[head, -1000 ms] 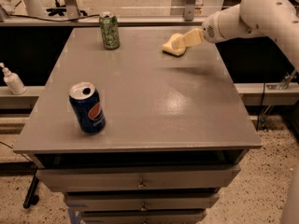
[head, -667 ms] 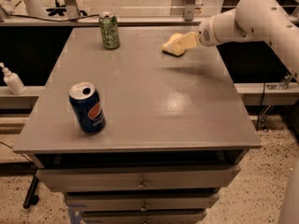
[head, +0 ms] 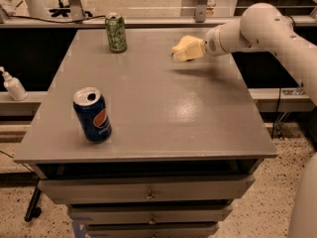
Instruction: Move sponge near pepsi can
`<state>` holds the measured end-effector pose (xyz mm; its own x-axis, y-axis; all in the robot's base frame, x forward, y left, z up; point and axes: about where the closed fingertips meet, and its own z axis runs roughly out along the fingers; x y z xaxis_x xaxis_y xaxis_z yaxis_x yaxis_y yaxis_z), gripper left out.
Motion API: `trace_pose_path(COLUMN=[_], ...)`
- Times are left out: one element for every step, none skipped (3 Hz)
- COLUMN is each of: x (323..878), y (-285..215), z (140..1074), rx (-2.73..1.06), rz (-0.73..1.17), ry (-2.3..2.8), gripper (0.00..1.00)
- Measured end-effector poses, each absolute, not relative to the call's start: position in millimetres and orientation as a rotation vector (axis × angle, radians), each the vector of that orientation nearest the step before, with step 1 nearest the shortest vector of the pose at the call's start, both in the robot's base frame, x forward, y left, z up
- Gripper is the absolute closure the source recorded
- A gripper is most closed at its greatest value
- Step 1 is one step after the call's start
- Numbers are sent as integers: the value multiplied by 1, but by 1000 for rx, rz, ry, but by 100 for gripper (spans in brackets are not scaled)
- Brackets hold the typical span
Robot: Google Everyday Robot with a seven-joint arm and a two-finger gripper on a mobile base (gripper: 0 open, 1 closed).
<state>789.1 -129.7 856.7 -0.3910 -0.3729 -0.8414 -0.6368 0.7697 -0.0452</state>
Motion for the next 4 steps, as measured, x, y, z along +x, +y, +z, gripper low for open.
trace_pose_path(x=[796,801,803,801], y=[-129,-127,-128,-135], z=[848,842,839,846], rx=[-737,-721,-715,-718], rz=[348,346,336,307], ry=[2021,2022,2022,2015], gripper=[16,39,62,87])
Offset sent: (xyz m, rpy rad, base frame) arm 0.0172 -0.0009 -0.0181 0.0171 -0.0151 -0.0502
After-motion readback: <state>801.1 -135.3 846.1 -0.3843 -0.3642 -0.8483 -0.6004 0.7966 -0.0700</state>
